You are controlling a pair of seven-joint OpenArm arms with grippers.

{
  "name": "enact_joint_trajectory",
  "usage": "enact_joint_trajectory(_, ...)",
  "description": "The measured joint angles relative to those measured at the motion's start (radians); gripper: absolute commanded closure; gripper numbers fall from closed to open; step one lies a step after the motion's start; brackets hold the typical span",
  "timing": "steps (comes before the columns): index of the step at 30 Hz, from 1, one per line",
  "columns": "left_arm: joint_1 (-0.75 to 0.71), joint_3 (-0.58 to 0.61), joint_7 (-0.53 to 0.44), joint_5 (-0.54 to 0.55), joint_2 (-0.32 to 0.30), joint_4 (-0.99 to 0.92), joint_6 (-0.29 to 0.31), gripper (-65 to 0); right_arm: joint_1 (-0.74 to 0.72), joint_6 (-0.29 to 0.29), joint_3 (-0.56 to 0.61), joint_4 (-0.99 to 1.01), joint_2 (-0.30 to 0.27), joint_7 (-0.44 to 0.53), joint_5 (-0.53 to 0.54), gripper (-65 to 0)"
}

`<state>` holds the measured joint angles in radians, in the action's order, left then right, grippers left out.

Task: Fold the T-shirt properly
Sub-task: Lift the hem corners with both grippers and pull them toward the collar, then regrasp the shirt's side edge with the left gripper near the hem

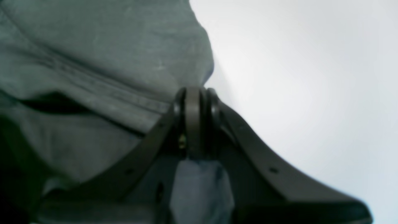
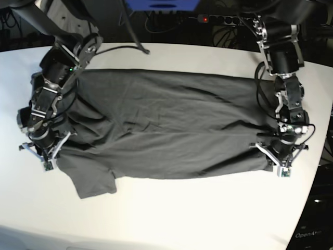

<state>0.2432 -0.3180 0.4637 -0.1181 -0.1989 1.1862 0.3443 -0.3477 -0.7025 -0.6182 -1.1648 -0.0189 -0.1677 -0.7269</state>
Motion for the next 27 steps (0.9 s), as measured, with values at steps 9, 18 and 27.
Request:
enact_joint_trajectory(9,-0.023,-0.066,0.049,-0.001,0.03,0.083,0.095,-4.8,0.109,-0.004,0.102,-0.15,0.009,0.004,0.0,-0.1)
enact_joint_trajectory(18,-0.027,-0.171,0.116,-0.008,0.035,0.161,0.224,-4.8,0.182,-0.004,0.165,-0.313,0.008,0.007,0.0,-0.1)
enact_joint_trajectory(27,-0.061,-0.227,0.192,-0.008,0.052,0.318,0.307,-4.8,0.249,-0.008,0.179,-0.444,0.008,0.008,0.002,-0.1)
